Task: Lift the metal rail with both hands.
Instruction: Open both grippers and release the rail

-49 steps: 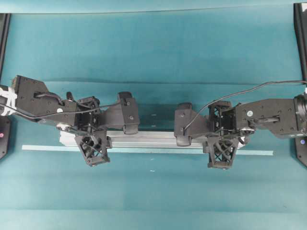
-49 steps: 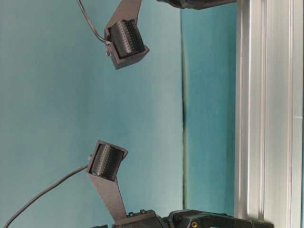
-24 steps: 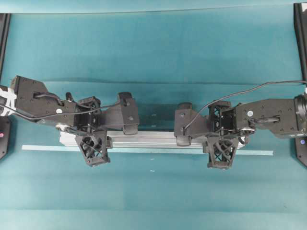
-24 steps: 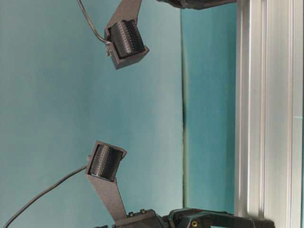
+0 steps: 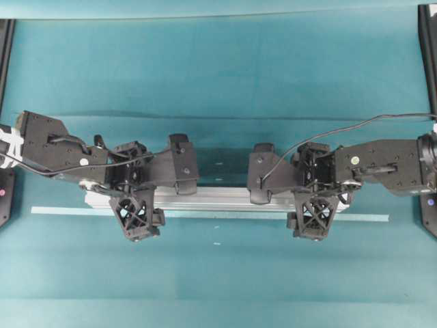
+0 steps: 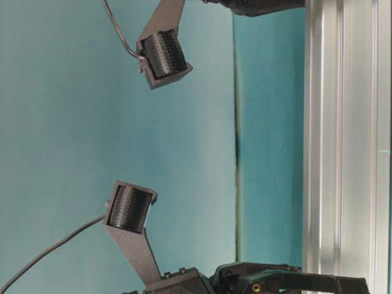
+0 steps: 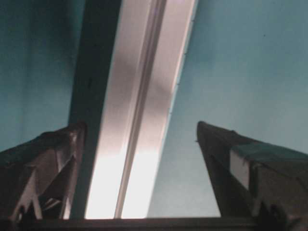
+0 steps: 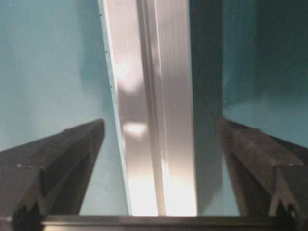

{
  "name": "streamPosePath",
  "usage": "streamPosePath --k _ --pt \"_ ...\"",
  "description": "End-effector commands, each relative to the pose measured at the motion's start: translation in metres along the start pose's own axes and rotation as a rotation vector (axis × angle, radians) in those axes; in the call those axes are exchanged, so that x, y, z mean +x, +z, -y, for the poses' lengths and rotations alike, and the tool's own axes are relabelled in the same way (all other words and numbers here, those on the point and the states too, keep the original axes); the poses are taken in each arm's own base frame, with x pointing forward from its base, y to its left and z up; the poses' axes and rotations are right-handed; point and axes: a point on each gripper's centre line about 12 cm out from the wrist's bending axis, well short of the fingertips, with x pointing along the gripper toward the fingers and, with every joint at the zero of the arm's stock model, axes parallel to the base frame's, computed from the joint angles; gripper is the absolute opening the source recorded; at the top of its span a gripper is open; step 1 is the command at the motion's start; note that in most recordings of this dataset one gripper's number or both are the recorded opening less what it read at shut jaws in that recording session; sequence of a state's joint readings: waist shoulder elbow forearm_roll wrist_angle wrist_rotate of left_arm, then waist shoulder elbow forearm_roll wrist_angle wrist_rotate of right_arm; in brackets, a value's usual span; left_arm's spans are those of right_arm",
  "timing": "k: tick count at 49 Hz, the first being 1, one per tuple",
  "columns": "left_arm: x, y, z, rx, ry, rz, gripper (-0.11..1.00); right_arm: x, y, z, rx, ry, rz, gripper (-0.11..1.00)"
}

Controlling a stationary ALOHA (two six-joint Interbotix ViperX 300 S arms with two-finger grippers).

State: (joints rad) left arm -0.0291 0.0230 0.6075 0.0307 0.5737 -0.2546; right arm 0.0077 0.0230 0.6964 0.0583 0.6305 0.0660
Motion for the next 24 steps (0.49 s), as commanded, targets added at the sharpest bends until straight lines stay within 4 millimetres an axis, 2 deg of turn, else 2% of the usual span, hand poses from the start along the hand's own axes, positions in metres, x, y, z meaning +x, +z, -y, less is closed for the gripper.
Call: streamPosePath --k 1,11,17,24 --pt "-0.005 0.005 0.002 0.000 -0.006 0.024 0.89 0.000 0.002 -0.001 0.004 0.003 0.007 0.96" --pt "-0.006 0.004 0.000 0.012 -0.004 0.023 0.89 -0.009 0.006 0.003 0.000 -0.008 0.035 0.96" --pt "-0.022 0.005 -0.004 0.021 -0.006 0.052 0.89 -0.034 0.012 0.010 0.026 -0.006 0.123 0.96" --pt "-0.050 0.010 -0.007 0.055 -0.016 0.134 0.89 -0.066 0.019 0.015 0.040 -0.001 0.256 0.96"
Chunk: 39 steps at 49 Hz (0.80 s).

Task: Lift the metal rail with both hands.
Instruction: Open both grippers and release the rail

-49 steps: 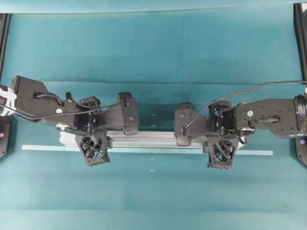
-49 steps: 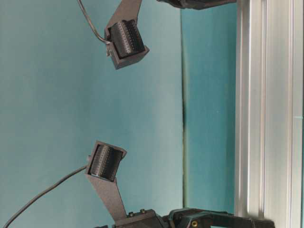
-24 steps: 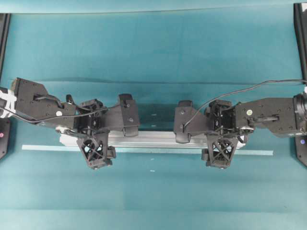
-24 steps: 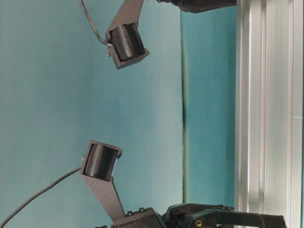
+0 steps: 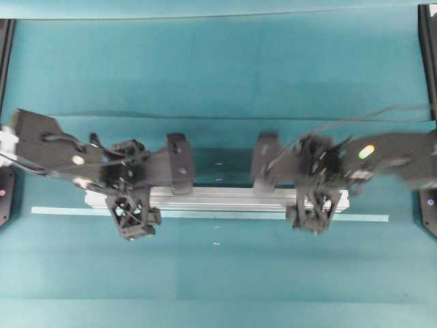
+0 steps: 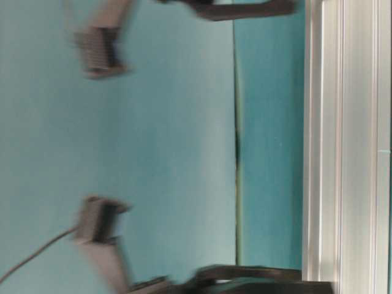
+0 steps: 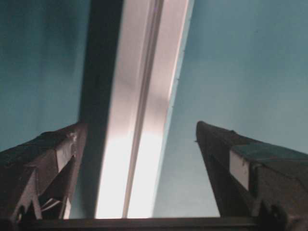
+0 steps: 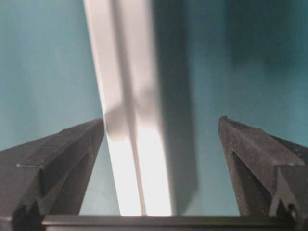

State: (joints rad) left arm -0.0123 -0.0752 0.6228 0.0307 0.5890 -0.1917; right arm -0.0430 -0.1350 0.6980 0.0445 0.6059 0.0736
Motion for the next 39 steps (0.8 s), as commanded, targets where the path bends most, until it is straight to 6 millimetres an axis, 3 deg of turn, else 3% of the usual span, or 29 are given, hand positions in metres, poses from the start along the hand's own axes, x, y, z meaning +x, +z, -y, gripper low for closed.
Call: streamPosePath --k 1,18,31,39 --pt "-0.024 0.008 -0.001 0.016 -0.010 0.081 0.89 -0.020 0.010 0.001 0.001 0.006 0.092 0.96" --pt "-0.086 0.004 -0.005 0.090 -0.032 0.331 0.89 -0.072 0.001 0.003 -0.001 0.020 0.327 0.96" --pt "-0.116 -0.006 -0.006 0.089 -0.063 0.570 0.89 -0.110 -0.012 0.004 0.000 0.044 0.626 0.96" --pt "-0.131 -0.015 -0.008 0.087 -0.072 0.659 0.89 -0.127 -0.026 0.005 -0.002 0.051 0.704 0.96"
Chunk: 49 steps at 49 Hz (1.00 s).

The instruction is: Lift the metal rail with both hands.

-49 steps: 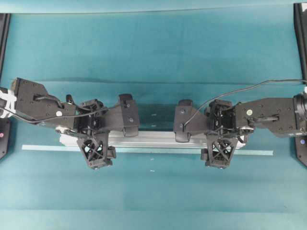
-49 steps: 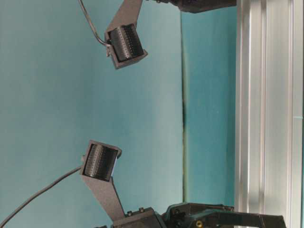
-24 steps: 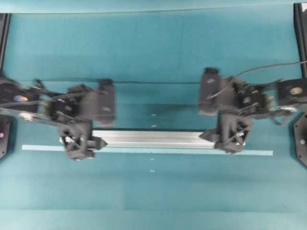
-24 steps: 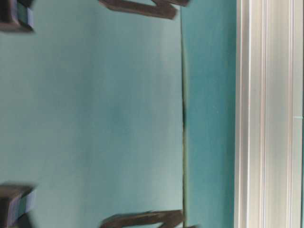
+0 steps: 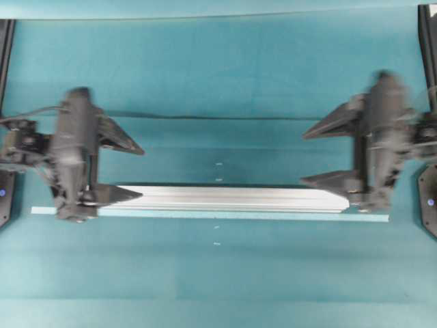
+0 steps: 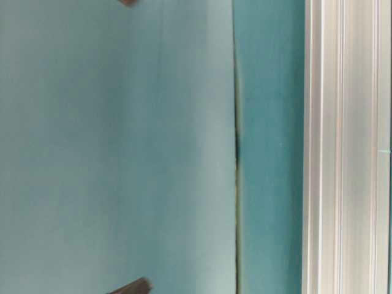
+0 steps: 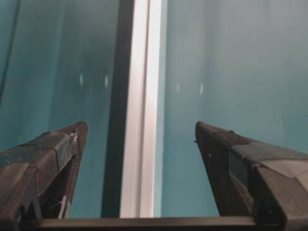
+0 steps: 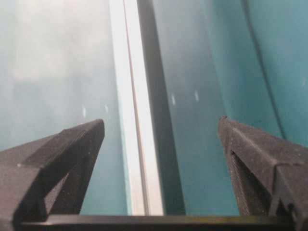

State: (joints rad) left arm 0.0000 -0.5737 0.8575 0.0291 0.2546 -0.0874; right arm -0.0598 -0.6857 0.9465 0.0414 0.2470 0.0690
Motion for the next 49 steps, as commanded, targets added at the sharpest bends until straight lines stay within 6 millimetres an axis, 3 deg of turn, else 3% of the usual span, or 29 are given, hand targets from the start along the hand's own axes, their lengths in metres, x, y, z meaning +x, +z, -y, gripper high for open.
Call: streamPosePath --k 1,19,49 --pt "-0.012 0.009 0.000 0.002 -0.003 0.070 0.89 -0.010 0.005 -0.001 0.001 0.005 0.050 0.96" --pt "-0.044 0.011 0.000 -0.004 -0.008 0.167 0.89 -0.045 0.006 -0.002 0.004 0.018 0.143 0.96" --pt "-0.097 0.026 0.001 -0.013 -0.022 0.352 0.88 -0.067 0.013 -0.005 0.009 0.040 0.230 0.96"
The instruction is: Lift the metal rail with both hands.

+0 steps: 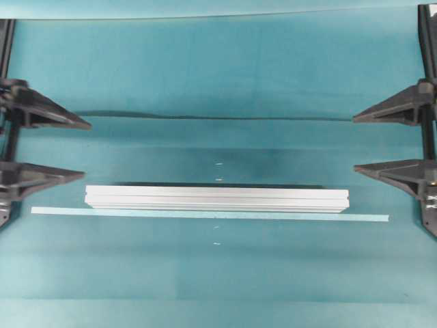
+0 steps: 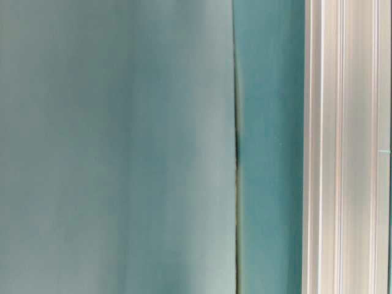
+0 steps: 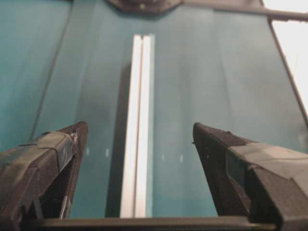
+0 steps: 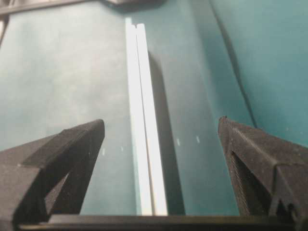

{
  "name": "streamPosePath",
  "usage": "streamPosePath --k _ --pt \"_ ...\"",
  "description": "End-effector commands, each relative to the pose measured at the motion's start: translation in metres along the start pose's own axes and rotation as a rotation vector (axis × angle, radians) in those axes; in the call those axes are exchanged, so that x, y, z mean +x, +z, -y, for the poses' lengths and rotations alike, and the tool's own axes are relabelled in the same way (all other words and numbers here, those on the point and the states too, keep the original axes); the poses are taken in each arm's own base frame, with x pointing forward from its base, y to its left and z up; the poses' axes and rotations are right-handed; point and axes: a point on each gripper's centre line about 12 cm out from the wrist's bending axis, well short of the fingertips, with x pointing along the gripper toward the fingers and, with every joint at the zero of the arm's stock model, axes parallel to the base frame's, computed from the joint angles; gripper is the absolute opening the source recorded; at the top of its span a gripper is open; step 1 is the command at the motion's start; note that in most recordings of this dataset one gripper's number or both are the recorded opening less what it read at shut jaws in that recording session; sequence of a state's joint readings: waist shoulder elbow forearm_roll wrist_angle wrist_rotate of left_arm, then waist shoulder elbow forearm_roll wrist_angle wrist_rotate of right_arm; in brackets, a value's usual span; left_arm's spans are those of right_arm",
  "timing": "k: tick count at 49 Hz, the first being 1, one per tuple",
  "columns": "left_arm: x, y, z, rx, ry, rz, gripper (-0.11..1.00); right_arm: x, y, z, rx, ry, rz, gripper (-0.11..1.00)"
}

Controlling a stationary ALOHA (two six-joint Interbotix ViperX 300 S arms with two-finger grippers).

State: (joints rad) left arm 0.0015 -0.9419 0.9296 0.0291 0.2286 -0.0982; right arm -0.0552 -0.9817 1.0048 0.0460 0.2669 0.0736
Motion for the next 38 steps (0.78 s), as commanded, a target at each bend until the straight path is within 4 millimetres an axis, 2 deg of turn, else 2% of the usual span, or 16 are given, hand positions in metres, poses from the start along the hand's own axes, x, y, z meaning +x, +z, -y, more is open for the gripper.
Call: streamPosePath --k 1,38 --pt "-0.0033 0.0082 0.0009 0.000 -0.004 0.032 0.88 -0.0010 0.0037 -0.0022 0.008 0.011 0.013 0.96" --pt "0.0013 0.0027 0.0018 -0.003 -0.008 0.007 0.88 -0.0009 0.0001 -0.0037 0.009 0.020 0.005 0.96"
